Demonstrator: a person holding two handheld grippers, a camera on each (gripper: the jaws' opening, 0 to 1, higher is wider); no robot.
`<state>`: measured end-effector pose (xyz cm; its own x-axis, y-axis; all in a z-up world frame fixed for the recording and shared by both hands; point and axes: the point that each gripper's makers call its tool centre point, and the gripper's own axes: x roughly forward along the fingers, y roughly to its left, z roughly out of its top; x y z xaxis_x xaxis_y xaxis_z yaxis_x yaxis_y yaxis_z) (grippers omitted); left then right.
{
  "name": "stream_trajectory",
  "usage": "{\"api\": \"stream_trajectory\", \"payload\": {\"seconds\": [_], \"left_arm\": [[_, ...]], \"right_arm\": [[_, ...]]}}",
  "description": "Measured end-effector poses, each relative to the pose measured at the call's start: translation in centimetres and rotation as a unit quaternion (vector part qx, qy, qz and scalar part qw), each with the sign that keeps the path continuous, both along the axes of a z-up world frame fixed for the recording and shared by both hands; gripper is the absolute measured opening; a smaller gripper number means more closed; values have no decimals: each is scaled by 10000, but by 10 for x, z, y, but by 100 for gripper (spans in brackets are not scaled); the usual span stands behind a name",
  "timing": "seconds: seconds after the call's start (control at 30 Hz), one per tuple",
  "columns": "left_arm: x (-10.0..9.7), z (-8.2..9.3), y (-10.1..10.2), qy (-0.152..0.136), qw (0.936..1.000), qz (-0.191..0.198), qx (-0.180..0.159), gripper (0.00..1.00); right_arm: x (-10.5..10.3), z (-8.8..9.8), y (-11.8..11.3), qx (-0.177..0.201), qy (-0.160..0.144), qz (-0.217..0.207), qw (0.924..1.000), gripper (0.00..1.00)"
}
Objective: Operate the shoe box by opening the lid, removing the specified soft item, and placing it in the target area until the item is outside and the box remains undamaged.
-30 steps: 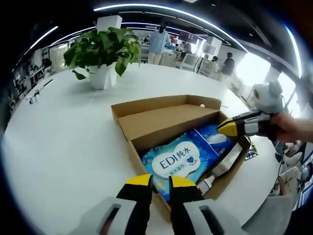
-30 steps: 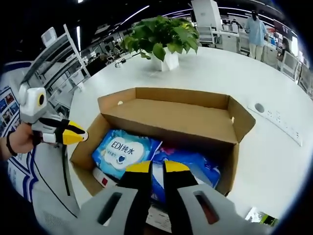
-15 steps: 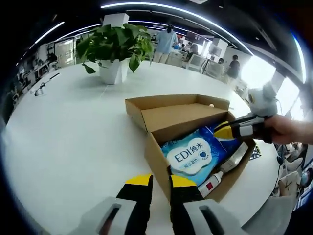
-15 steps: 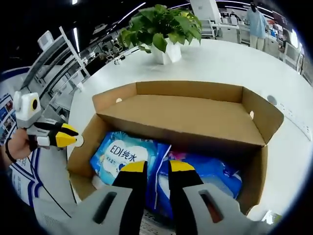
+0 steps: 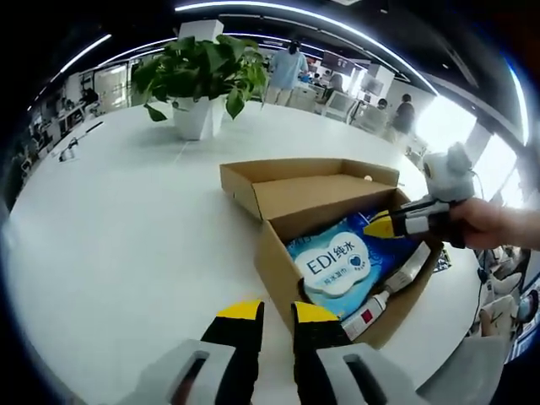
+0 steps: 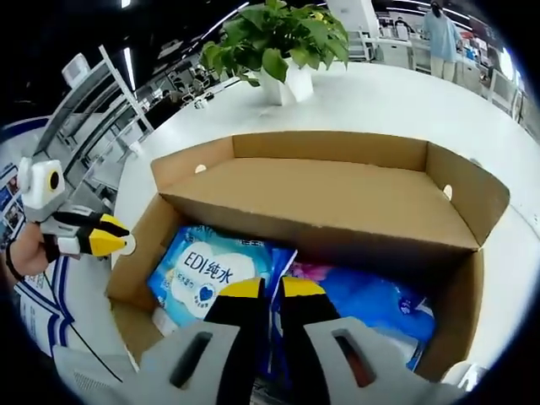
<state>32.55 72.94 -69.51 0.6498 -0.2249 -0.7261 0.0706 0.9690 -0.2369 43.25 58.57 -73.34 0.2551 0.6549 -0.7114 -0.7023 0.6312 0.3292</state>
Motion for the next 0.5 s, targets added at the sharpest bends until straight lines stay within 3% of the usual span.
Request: {"api": "stream_trajectory", "payload": {"seconds": [0.5], "left_arm": [[1, 2, -6, -13, 10000, -93, 1, 12]], "right_arm": [[0, 0, 0, -41, 17, -120, 9999, 1]]}}
